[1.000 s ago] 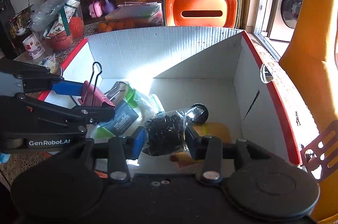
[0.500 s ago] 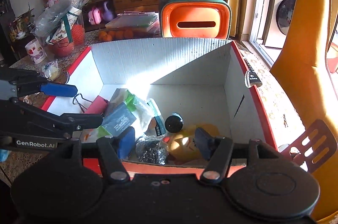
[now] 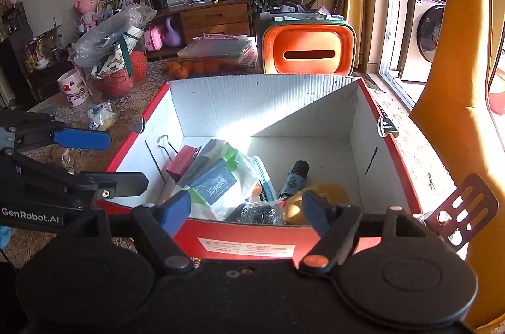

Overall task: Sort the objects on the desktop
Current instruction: 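Open the left gripper releasing the clip while the right gripper releases the black-item bag, then withdraw both grippers from the box back over the table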

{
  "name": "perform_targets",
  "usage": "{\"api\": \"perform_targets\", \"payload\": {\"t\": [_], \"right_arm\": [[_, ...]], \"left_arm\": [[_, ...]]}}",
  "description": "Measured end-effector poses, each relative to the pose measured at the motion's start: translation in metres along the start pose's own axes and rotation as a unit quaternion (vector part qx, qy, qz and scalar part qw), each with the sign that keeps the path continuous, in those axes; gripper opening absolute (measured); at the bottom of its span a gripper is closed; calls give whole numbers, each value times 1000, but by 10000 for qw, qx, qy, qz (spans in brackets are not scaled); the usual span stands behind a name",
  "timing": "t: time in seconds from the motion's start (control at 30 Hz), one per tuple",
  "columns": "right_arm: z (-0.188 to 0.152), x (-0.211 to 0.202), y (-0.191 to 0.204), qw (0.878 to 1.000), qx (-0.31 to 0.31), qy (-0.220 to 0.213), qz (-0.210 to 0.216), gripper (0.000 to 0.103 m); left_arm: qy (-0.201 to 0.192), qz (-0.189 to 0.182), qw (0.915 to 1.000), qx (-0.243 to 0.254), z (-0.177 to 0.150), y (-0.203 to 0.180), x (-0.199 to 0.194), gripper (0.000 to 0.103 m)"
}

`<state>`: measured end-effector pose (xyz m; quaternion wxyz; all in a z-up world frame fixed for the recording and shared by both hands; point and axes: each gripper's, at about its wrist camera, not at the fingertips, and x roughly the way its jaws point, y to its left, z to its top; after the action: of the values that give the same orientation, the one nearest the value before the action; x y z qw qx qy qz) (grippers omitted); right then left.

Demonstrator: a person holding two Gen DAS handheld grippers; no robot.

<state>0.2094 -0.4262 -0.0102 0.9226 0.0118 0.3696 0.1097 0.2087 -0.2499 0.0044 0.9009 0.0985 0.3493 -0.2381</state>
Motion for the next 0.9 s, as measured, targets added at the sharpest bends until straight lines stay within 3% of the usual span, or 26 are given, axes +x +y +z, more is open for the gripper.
{"api": "perform_targets", "payload": {"t": [0.53, 0.9], "right_arm": [[-11, -16, 58, 9997, -3, -124, 226, 93], [-9, -4, 111, 9994, -220, -88, 264, 93]], "left_arm": [[-251, 324, 9982, -445, -35, 47, -56, 81], [-269, 518, 9962, -643, -71, 83, -81, 82]]}}
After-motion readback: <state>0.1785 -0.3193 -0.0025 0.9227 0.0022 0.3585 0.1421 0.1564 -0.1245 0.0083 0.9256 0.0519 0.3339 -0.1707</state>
